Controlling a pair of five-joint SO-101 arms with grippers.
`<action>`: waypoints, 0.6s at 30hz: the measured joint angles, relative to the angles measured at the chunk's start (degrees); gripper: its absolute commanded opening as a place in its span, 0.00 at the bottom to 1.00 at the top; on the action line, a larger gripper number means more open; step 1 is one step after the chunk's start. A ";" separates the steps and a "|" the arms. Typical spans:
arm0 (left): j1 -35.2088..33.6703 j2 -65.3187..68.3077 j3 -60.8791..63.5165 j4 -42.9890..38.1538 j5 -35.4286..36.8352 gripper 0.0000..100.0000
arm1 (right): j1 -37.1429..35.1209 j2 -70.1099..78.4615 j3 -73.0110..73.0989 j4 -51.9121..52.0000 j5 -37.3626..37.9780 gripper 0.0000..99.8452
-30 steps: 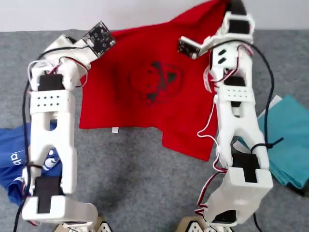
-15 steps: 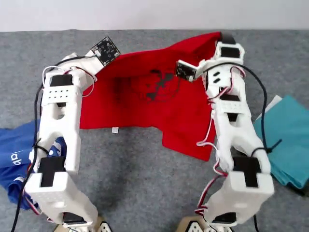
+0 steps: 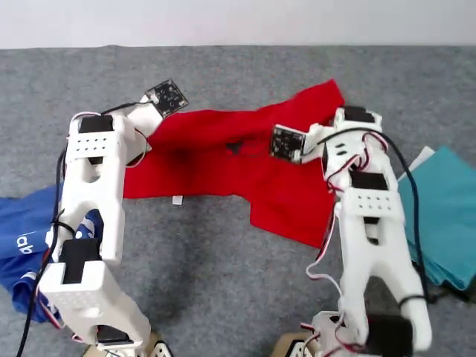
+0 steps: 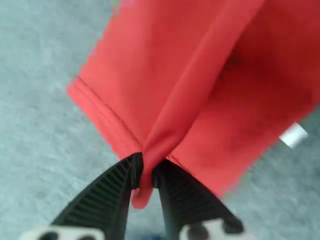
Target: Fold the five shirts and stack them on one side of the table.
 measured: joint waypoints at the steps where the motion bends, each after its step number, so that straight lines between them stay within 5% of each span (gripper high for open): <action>1: -0.18 0.00 0.00 0.97 0.00 0.01 | 0.09 -1.32 0.44 2.64 0.00 0.01; 18: -0.53 11.78 -0.53 2.11 0.88 0.01 | 0.18 -12.48 0.79 40.26 0.00 0.01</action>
